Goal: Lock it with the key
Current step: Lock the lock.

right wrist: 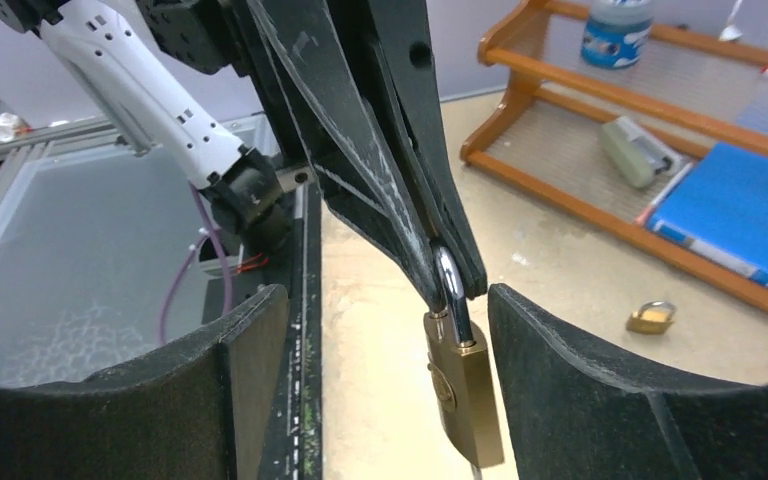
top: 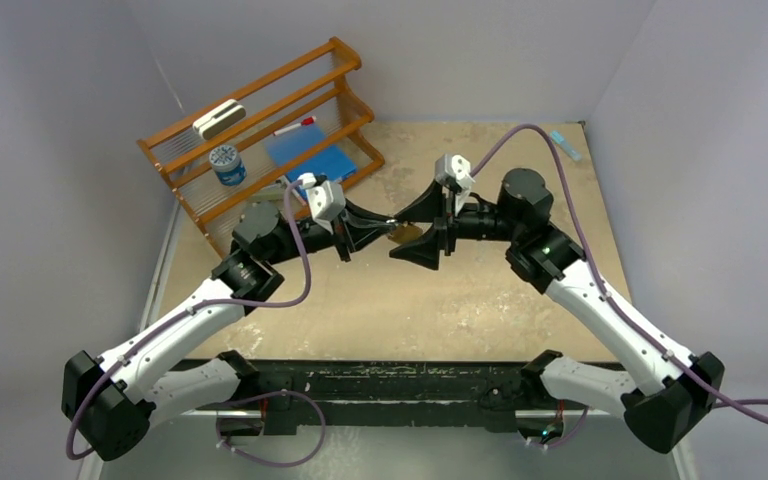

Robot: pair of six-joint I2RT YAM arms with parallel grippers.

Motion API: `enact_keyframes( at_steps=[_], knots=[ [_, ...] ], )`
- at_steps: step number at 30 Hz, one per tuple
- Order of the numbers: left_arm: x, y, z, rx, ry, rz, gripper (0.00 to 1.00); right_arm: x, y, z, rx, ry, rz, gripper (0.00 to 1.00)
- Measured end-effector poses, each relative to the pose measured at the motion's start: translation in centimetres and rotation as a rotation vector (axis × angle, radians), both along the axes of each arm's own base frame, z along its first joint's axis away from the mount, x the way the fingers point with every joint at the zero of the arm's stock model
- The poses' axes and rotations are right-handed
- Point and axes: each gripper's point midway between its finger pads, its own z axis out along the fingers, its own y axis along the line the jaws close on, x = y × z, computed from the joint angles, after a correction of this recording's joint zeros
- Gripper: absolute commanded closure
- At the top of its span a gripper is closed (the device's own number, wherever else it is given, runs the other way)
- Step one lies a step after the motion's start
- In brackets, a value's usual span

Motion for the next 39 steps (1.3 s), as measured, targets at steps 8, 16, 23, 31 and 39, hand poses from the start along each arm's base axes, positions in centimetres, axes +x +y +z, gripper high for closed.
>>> enact_keyframes(
  at_steps=[8, 16, 23, 31, 39],
  knots=[
    [-0.2, 0.0, -1.8, 0.054, 0.058, -0.006, 1.00, 0.7, -3.3, 2.8, 0.082, -0.136, -0.104, 0.25],
    [-1.0, 0.5, -0.7, 0.033, 0.033, -0.017, 1.00, 2.6, -4.2, -0.3, 0.059, -0.073, -0.156, 0.26],
    [-1.2, 0.7, -0.3, 0.025, 0.023, -0.016, 1.00, 2.3, -4.3, -3.1, 0.062, -0.028, -0.119, 0.34],
    [-1.0, 0.7, -0.4, 0.028, 0.030, -0.006, 1.00, 1.4, -4.2, -3.2, 0.080, -0.029, -0.065, 0.49],
    [-0.8, 0.8, -0.4, 0.027, 0.031, 0.007, 1.00, 1.4, -3.7, -4.1, 0.068, -0.004, -0.014, 0.54]
  ],
)
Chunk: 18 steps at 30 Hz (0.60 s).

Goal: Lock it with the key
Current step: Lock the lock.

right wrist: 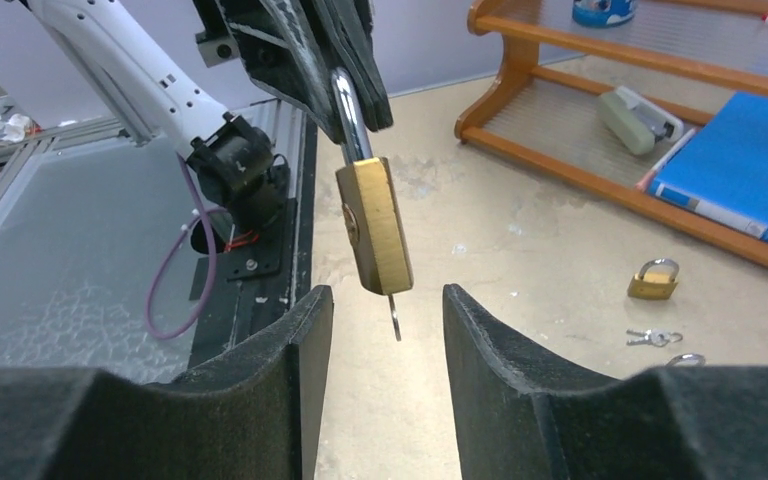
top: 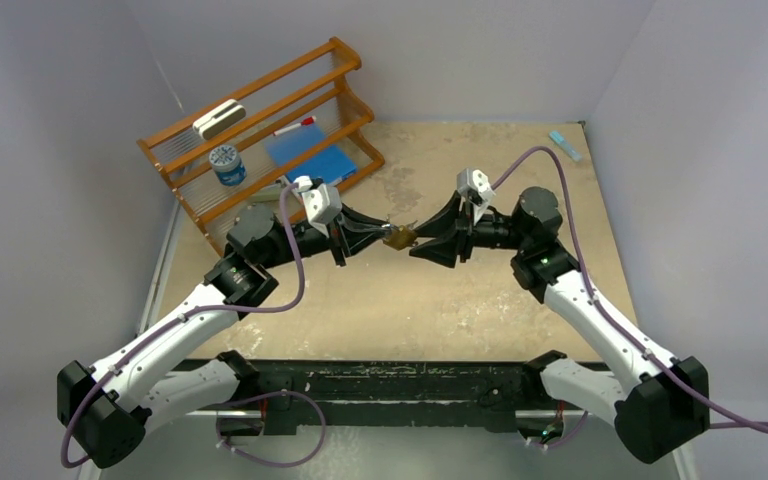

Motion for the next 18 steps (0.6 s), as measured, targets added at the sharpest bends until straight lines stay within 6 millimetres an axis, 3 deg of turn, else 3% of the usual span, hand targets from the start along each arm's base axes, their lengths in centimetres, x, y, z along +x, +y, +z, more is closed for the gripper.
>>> enact_keyframes(
  at_steps=[4, 8, 14, 18],
  knots=[
    [0.09, 0.04, 0.02, -0.002, 0.004, 0.005, 1.00, 0.16, 0.16, -0.75, -0.013, 0.027, 0.011, 0.64],
    [0.16, 0.06, 0.04, -0.004, 0.007, 0.009, 1.00, -0.02, 0.16, -0.77, -0.014, 0.026, 0.021, 0.84],
    [0.13, 0.06, 0.05, -0.007, 0.015, 0.008, 1.00, -0.15, 0.15, -0.84, -0.016, 0.026, 0.028, 1.00],
    [0.27, 0.16, 0.05, -0.009, 0.022, 0.013, 1.00, -0.18, 0.11, -0.86, -0.017, 0.023, 0.032, 1.00]
  ],
)
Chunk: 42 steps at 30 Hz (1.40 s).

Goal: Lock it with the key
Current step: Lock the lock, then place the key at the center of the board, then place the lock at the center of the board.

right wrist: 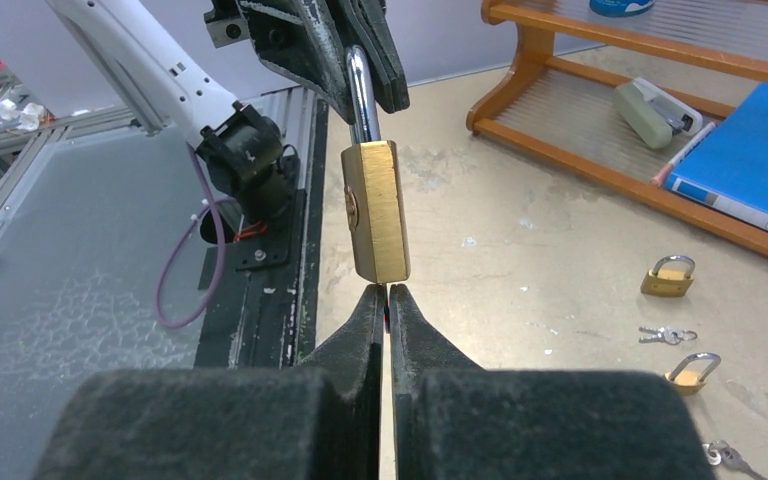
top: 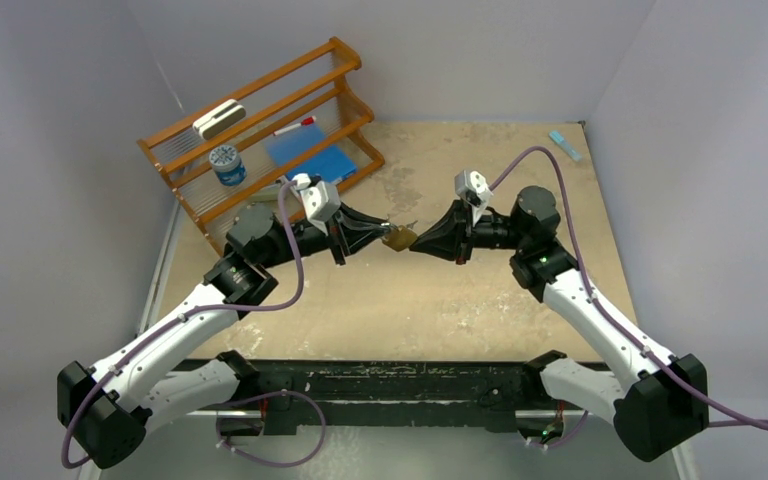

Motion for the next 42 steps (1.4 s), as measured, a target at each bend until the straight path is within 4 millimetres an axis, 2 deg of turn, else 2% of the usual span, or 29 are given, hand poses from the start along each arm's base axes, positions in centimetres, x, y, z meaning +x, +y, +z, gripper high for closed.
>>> enact_keyframes(
  at_steps=[5, 9, 14, 18, 21, 24, 27, 29, 33, 35, 38, 42],
  knots=[
    [0.1, 0.1, 0.0, -0.002, 0.007, 0.003, 1.00, 0.0, 0.0, -0.2, -0.002, -0.004, -0.002, 1.00],
    [0.2, 0.2, -0.1, -0.004, 0.023, 0.004, 1.00, -0.3, -0.2, -1.0, -0.001, -0.009, -0.012, 1.00],
    [0.7, 0.7, -0.6, 0.010, 0.047, 0.022, 1.00, -0.5, -0.6, -3.8, -0.010, 0.031, -0.048, 1.00],
    [2.1, 1.8, 1.2, -0.025, 0.011, 0.095, 1.00, -0.5, -1.2, -7.2, -0.053, 0.126, -0.109, 1.00],
    [2.9, 2.1, 2.1, -0.042, -0.001, 0.136, 1.00, 1.0, -1.9, -8.0, -0.074, 0.160, -0.237, 1.00],
    [4.6, 1.9, 2.0, -0.036, 0.021, 0.191, 1.00, 3.3, -3.2, -8.1, -0.078, 0.175, -0.416, 1.00],
    [7.5, 1.6, 0.3, -0.005, 0.080, 0.288, 1.00, 5.8, -5.1, -8.6, -0.092, 0.202, -0.612, 1.00],
    [9.8, 1.4, -2.1, 0.032, 0.135, 0.388, 1.00, 7.0, -6.3, -9.2, -0.109, 0.221, -0.720, 1.00],
    [13.2, 1.2, -7.4, 0.116, 0.237, 0.563, 1.00, 9.2, -9.1, -10.4, -0.159, 0.279, -0.935, 1.00],
    [14.3, 1.2, -9.8, 0.151, 0.282, 0.635, 1.00, 10.4, -10.4, -10.9, -0.186, 0.304, -1.035, 1.00],
    [15.3, 0.8, -12.0, 0.170, 0.317, 0.700, 1.00, 11.6, -11.9, -12.1, -0.230, 0.343, -1.155, 1.00],
    [16.2, -1.1, -14.4, 0.174, 0.344, 0.732, 1.00, 12.7, -12.7, -14.8, -0.316, 0.415, -1.231, 1.00]
  ],
)
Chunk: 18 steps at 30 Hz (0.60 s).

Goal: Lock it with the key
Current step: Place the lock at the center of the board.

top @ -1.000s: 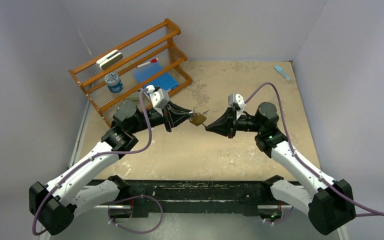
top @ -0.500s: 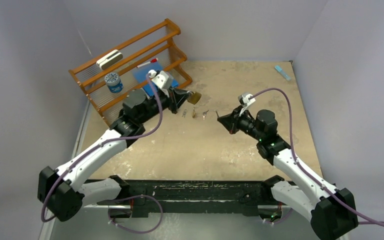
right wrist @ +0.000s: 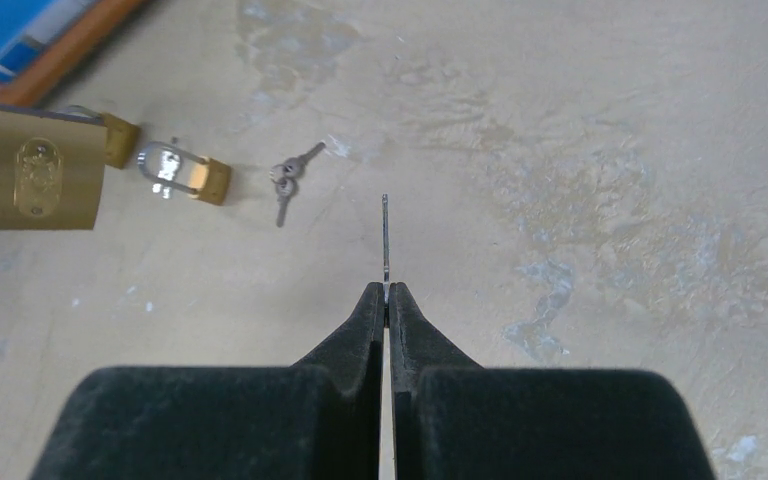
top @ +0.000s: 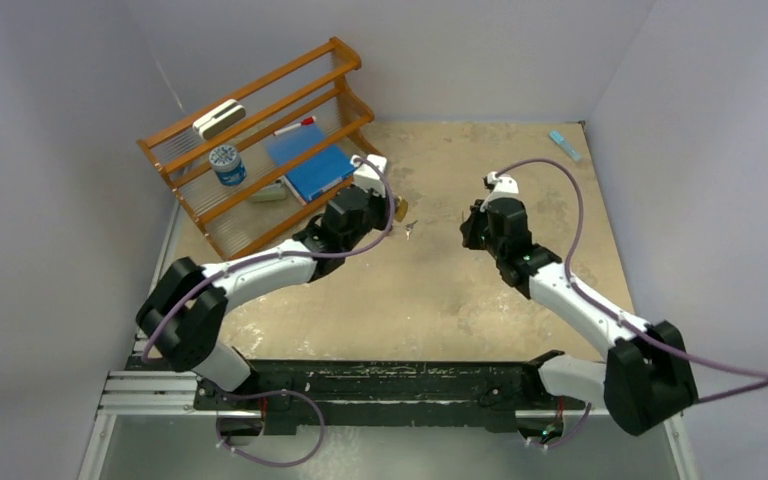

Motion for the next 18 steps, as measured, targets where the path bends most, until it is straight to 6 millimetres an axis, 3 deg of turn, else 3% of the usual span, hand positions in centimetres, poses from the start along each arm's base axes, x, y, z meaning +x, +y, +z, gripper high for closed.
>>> enact_keyframes(
  at_steps=[7, 12, 18],
  knots=[
    [1.3, -4.5, -2.6, 0.000, 0.038, -0.008, 1.00, 1.6, 0.6, -3.9, -0.040, 0.134, -0.022, 1.00],
    [3.1, -7.5, -3.2, 0.030, 0.032, 0.036, 1.00, 2.6, 1.1, -5.3, -0.048, 0.179, -0.026, 1.00],
    [3.6, -10.2, -5.1, 0.087, 0.044, 0.074, 1.00, 3.4, 1.3, -7.1, -0.048, 0.232, -0.028, 1.00]
  ],
)
